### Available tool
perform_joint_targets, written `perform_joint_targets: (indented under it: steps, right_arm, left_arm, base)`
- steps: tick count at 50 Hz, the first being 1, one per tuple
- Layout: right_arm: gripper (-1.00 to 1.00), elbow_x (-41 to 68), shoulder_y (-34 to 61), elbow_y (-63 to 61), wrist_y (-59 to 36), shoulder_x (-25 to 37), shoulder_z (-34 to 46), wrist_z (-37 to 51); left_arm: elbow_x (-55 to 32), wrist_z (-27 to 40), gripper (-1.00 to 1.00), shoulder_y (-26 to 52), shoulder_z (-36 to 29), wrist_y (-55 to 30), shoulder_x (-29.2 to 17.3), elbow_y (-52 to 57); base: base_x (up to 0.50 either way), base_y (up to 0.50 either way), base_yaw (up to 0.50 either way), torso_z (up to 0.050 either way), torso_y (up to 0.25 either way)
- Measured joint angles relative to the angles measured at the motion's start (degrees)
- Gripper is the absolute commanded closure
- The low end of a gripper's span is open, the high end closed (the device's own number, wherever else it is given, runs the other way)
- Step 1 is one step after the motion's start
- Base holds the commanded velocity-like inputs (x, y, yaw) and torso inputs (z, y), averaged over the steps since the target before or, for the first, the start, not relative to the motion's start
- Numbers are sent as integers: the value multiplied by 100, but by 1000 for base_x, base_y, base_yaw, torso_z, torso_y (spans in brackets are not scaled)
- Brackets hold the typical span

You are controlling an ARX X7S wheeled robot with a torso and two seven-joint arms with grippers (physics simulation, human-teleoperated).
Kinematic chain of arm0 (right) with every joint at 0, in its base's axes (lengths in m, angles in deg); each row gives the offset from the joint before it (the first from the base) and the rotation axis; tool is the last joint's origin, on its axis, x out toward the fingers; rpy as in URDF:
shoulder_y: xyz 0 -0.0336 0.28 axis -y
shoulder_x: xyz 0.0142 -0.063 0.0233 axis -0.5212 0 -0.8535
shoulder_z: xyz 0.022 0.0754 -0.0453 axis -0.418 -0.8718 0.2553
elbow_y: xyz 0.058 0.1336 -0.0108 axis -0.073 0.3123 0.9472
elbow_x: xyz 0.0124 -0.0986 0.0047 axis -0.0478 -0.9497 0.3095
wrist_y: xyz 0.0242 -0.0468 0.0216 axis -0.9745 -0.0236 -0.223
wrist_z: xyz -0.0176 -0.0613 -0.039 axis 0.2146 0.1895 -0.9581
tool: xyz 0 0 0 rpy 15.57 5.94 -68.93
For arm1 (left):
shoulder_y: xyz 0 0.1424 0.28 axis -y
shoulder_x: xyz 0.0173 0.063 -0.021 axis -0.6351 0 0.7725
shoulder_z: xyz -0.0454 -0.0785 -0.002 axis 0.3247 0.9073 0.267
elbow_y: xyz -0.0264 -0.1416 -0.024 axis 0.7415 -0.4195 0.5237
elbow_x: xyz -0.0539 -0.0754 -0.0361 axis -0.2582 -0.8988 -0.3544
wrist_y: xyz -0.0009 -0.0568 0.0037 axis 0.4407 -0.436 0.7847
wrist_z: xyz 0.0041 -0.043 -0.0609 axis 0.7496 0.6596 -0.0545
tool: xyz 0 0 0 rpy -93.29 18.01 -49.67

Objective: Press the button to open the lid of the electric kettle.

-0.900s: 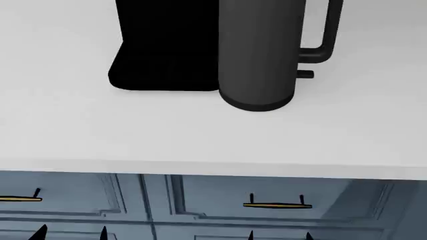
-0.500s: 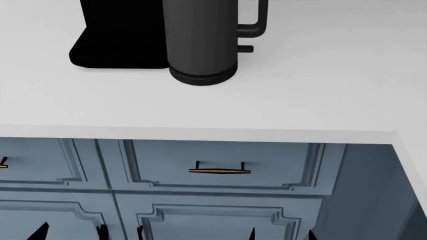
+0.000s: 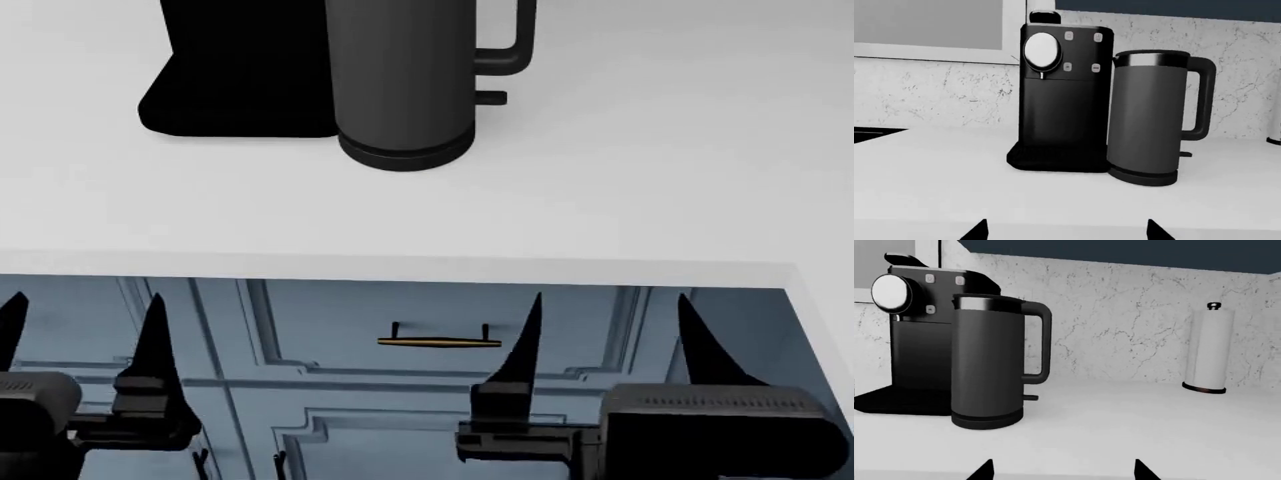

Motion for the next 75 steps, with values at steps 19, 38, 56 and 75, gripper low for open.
perform_joint_targets:
  steps: [19, 38, 56, 75]
  right_arm:
    - [-100, 145, 2242, -671, -2721, 315, 22, 34]
    - [-100, 80, 3808, 456, -3691, 584, 344, 66]
    - [-100, 28, 4587, 1171, -3858, 649, 275, 182]
    - [-100, -52, 5160, 1723, -4004, 816, 539, 222]
  left_arm:
    - [-165, 358, -100, 1486, 53, -1597, -189, 422]
    - [-108, 709, -100, 2574, 209, -2031, -297, -332]
    - [-373, 996, -100, 2940, 1229, -2064, -439, -746]
    - [-536, 1187, -100, 3087, 1851, -2273, -663, -700]
  base:
    - [0, 0, 0, 17, 0]
    - [0, 0, 0, 50, 0]
    - [0, 0, 0, 50, 0]
    - [0, 0, 0, 50, 0]
